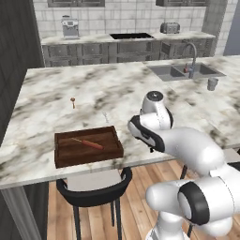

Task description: Take the tongs from the drawer on the right and place them on the dining counter next to the tray containing the hot dog.

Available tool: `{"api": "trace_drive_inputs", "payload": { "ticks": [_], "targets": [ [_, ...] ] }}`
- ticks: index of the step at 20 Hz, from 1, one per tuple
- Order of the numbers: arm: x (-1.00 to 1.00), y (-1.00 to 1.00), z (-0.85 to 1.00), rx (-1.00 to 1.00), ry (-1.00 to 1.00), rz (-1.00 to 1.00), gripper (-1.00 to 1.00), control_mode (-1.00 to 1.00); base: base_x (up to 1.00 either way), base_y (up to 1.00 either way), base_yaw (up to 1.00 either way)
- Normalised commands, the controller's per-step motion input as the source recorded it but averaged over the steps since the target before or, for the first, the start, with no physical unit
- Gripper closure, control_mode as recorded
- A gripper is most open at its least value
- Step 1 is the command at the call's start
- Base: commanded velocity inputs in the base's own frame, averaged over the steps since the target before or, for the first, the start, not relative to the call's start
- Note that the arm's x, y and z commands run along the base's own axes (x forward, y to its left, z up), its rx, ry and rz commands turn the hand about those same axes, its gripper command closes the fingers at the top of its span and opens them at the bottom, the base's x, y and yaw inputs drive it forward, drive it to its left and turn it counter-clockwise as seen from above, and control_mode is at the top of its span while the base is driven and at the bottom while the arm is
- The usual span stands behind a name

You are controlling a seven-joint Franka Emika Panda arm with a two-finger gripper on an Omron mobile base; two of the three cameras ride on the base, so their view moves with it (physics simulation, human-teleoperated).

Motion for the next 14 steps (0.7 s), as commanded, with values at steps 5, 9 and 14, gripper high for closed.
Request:
{"api": "trace_drive_inputs", "payload": {
  "ticks": [5,9,14],
  "targets": [
    [0.28,0.13,-0.31,0.00,0.01,0.00,1.00,-1.00,0.00,0.00,0.00],
    [0.16,0.12,-0.33,0.00,0.04,0.01,1.00,-1.00,0.00,0.00,0.00],
    [0.27,0.05,-0.18,0.00,0.00,0.00,1.00,-1.00,0.00,0.00,0.00]
  ]
}}
